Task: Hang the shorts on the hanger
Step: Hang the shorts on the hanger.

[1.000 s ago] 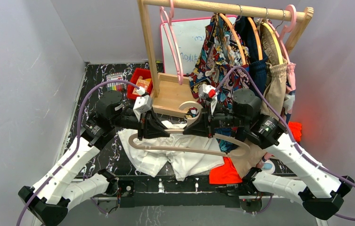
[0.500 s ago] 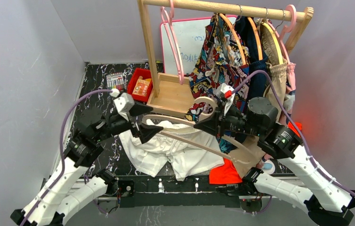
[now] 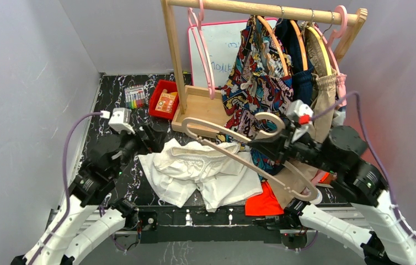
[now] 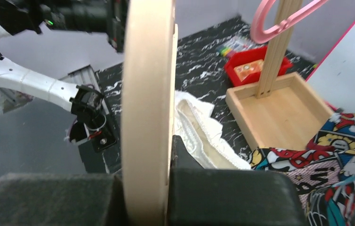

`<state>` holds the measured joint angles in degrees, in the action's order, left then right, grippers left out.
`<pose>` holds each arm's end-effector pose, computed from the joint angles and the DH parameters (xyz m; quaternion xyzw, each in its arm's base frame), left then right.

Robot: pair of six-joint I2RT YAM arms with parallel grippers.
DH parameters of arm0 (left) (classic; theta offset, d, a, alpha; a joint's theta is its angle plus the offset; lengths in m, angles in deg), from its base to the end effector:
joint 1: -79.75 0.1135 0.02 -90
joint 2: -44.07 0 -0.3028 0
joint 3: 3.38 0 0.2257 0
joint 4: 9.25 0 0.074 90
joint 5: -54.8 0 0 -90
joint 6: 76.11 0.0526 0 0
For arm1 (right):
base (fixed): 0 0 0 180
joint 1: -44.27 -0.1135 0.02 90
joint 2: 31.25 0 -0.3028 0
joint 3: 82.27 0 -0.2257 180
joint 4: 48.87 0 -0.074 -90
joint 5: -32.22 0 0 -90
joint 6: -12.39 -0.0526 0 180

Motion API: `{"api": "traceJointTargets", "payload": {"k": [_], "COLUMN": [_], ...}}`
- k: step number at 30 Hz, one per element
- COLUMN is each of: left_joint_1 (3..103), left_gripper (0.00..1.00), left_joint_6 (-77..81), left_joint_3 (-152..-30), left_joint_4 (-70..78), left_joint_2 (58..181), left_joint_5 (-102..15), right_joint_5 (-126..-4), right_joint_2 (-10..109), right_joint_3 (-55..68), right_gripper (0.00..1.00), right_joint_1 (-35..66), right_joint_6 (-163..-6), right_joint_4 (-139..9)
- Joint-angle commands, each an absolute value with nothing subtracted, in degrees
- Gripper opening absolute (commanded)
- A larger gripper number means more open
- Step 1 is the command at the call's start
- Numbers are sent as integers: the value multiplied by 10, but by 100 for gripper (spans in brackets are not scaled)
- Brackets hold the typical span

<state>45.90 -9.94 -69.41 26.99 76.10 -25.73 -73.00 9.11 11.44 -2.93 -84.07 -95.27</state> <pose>0.0681 -0.0353 0.3954 0.0057 0.7206 -0.2811 0.6338 0.0381 0.0615 0.4707 -0.3324 0.6273 0.3989 0.5804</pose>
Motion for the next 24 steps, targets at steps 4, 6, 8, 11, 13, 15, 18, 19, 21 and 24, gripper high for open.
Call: {"api": "traceJointTargets", "payload": {"k": [4, 6, 8, 11, 13, 15, 18, 19, 21, 24], "left_joint_1": [461, 461, 460, 461, 460, 461, 461, 461, 460, 461], "left_gripper": [95, 93, 91, 90, 88, 86, 82, 80, 77, 71], "left_joint_6": [-250, -250, -245, -241, -247, -256, -265, -265, -263, -258], "left_joint_3": [-677, -671, -664, -656, -645, -633, -621, -619, -617, -619], "left_joint_4": [381, 374, 369, 368, 366, 359, 352, 350, 347, 345], "left_joint_2": [865, 883, 896, 909, 914, 917, 924, 929, 938, 960], "left_joint_5": [-194, -209, -226, -244, -258, -273, -283, -282, -276, -255], "right_joint_5": [-681, -670, -663, -648, -644, -646, -648, -649, -652, -653], "right_joint_2": [47, 36, 24, 16, 18, 22, 28, 29, 29, 30], "right_joint_3": [175, 200, 223, 250, 261, 270, 279, 282, 285, 288], "right_gripper": [0, 0, 0, 0, 0, 0, 0, 0, 0, 0], "right_joint_1": [-27, -27, -27, -27, -27, -27, -27, -27, -27, -27], "right_joint_6": [-845, -852, -854, -856, -857, -858, -863, -864, -866, -868], "right_joint_4": [-923, -908, -892, -878, -873, -868, -858, -854, -848, -843]}}
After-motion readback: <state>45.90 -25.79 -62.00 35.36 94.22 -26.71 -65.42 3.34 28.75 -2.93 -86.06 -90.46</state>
